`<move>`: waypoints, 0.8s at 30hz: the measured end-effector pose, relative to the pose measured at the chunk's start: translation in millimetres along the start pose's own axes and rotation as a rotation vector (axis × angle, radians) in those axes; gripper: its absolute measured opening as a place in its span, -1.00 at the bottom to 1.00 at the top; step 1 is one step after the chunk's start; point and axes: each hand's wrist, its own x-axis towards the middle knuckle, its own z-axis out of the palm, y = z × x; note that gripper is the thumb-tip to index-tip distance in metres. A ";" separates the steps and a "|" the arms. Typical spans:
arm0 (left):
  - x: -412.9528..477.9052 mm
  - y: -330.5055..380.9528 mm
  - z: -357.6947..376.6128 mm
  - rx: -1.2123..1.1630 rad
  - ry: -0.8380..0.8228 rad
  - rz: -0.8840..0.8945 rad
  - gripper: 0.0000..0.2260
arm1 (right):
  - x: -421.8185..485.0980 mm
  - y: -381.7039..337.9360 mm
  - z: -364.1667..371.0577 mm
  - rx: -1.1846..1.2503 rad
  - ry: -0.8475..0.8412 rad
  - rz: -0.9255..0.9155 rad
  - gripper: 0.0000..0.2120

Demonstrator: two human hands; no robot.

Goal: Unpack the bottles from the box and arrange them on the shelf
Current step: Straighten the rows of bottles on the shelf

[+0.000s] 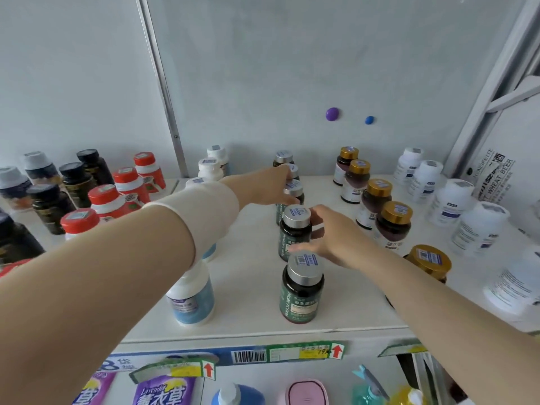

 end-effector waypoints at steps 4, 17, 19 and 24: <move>4.8 -1.8 1.3 -0.054 0.016 -0.003 -0.71 | 2.9 5.7 3.7 0.076 0.030 0.020 -0.37; 1.5 0.5 3.5 -0.226 -0.027 -0.032 -0.61 | -1.0 14.9 0.6 0.046 0.039 -0.004 -0.42; -0.2 1.2 4.6 -0.253 -0.027 -0.043 -0.58 | -0.2 14.0 -0.5 0.040 0.017 0.000 -0.39; -15.1 2.1 -1.2 -0.279 0.039 -0.056 -0.45 | -8.1 4.1 -23.7 -0.003 -0.033 -0.025 -0.27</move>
